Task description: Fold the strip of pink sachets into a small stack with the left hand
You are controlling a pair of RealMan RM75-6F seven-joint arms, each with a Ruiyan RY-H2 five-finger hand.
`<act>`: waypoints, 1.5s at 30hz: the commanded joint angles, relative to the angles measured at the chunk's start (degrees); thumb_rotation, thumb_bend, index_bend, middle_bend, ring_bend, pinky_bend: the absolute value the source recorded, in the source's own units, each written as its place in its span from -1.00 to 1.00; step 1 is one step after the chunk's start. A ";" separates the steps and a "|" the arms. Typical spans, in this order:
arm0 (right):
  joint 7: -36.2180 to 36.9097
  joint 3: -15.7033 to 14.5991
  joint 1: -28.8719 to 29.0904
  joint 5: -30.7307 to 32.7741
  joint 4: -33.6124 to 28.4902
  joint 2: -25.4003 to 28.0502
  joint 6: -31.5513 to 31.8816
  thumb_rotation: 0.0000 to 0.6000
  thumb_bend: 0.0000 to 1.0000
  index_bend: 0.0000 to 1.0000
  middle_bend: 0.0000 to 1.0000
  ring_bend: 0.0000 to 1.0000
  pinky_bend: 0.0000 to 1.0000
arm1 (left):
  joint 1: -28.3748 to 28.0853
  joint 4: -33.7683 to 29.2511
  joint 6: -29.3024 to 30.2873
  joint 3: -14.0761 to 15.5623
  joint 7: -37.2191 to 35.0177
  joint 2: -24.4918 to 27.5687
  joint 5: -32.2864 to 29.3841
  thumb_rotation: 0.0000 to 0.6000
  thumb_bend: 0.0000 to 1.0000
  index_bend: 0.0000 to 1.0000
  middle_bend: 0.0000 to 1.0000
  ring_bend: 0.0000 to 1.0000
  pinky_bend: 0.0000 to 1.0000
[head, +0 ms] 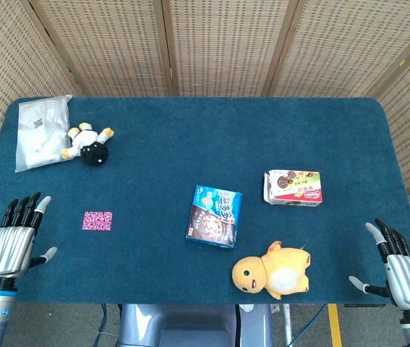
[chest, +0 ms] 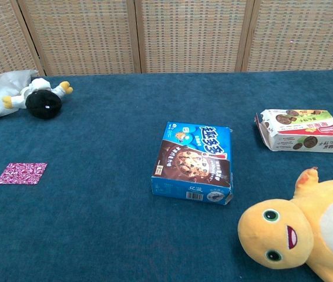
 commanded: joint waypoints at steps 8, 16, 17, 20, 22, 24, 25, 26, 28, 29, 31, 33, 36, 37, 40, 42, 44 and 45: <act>0.17 -0.23 -0.13 -0.61 -0.24 0.17 0.32 1.00 -0.79 -0.91 -1.00 -1.00 -1.00 | 0.22 -0.07 0.23 0.34 0.58 -0.06 0.50 1.00 -1.00 -1.00 -1.00 -1.00 -1.00; -0.43 -0.10 0.08 -0.34 -0.36 0.00 -0.05 1.00 -0.79 -0.91 -1.00 -1.00 -1.00 | 0.04 0.14 -0.57 0.27 0.07 -0.01 0.04 1.00 -1.00 -1.00 -1.00 -1.00 -1.00; -0.39 -0.10 0.06 -0.43 -0.37 0.00 0.05 1.00 -0.79 -0.91 -1.00 -1.00 -1.00 | 0.03 0.09 -0.55 0.29 0.14 -0.05 0.12 1.00 -1.00 -1.00 -1.00 -1.00 -1.00; -0.28 -0.10 0.02 -0.51 -0.22 -0.06 0.19 1.00 -0.79 -0.91 -1.00 -1.00 -1.00 | 0.04 0.02 -0.51 0.41 0.54 -0.18 0.38 1.00 -1.00 -1.00 -1.00 -1.00 -1.00; -0.16 -0.15 0.07 -0.39 -0.07 -0.07 -0.05 1.00 -0.79 -0.91 -1.00 -1.00 -1.00 | 0.05 0.00 -0.53 0.44 0.72 -0.29 0.37 1.00 -1.00 -1.00 -1.00 -1.00 -1.00; 0.02 -0.14 0.11 -0.38 -0.02 -0.06 -0.12 1.00 -0.79 -0.92 -1.00 -1.00 -1.00 | 0.05 0.05 -0.57 0.50 1.07 -0.42 0.39 1.00 -1.00 -1.00 -1.00 -1.00 -1.00; 0.06 -0.13 0.11 -0.46 -0.02 -0.06 -0.05 1.00 -0.79 -0.91 -1.00 -1.00 -1.00 | 0.05 0.09 -0.58 0.56 1.22 -0.51 0.44 1.00 -1.00 -1.00 -1.00 -1.00 -1.00; 0.07 -0.15 0.10 -0.55 -0.02 -0.05 0.01 1.00 -0.79 -0.91 -1.00 -1.00 -1.00 | 0.06 0.15 -0.60 0.62 1.38 -0.62 0.47 1.00 -1.00 -1.00 -1.00 -1.00 -1.00; 0.04 -0.18 0.10 -0.60 -0.05 -0.05 0.01 1.00 -0.79 -0.91 -1.00 -1.00 -1.00 | 0.05 0.30 -0.76 0.78 1.70 -0.77 0.50 1.00 -1.00 -1.00 -1.00 -1.00 -1.00; 0.02 -0.18 0.09 -0.56 -0.08 -0.04 0.01 1.00 -0.79 -0.91 -1.00 -1.00 -1.00 | 0.03 0.37 -0.88 0.85 1.91 -0.87 0.46 1.00 -1.00 -1.00 -1.00 -1.00 -1.00; 0.07 -0.14 0.06 -0.48 -0.08 0.00 0.05 1.00 -0.79 -0.91 -1.00 -1.00 -1.00 | -0.03 0.44 -1.11 0.94 2.14 -0.99 0.40 1.00 -1.00 -1.00 -1.00 -1.00 -1.00; 0.21 -0.09 0.08 -0.31 -0.03 0.04 -0.01 1.00 -0.79 -0.91 -1.00 -1.00 -1.00 | -0.08 0.49 -1.26 0.96 2.36 -1.10 0.31 1.00 -1.00 -1.00 -1.00 -1.00 -1.00; 0.38 -0.07 0.15 -0.16 0.03 0.06 -0.21 1.00 -0.79 -0.91 -1.00 -1.00 -1.00 | -0.11 0.48 -1.36 0.97 2.57 -1.17 0.18 1.00 -0.99 -1.00 -1.00 -1.00 -1.00; 0.41 -0.07 0.17 -0.16 0.03 0.06 -0.25 1.00 -0.79 -0.91 -1.00 -1.00 -1.00 | -0.11 0.47 -1.37 0.96 2.62 -1.18 0.14 1.00 -0.98 -1.00 -1.00 -1.00 -1.00; 0.36 -0.10 0.16 -0.24 0.07 0.04 -0.21 1.00 -0.79 -0.91 -1.00 -1.00 -1.00 | -0.09 0.42 -1.33 0.99 2.63 -1.24 0.24 1.00 -0.93 -1.00 -1.00 -1.00 -1.00; 0.36 -0.11 0.12 -0.29 0.01 0.04 -0.12 1.00 -0.79 -0.91 -1.00 -1.00 -1.00 | -0.08 0.38 -1.29 1.04 2.77 -1.27 0.38 1.00 -0.77 -1.00 -1.00 -1.00 -1.00; 0.38 -0.08 0.09 -0.22 -0.06 0.09 -0.08 1.00 -0.79 -0.91 -1.00 -1.00 -1.00 | -0.12 0.39 -1.26 1.06 3.12 -1.36 0.50 1.00 -0.53 -1.00 -1.00 -1.00 -1.00; 0.40 -0.07 0.09 -0.18 -0.08 0.12 -0.09 1.00 -0.79 -0.91 -1.00 -1.00 -1.00 | -0.12 0.35 -1.29 1.06 3.18 -1.40 0.47 1.00 -0.35 -1.00 -1.00 -1.00 -1.00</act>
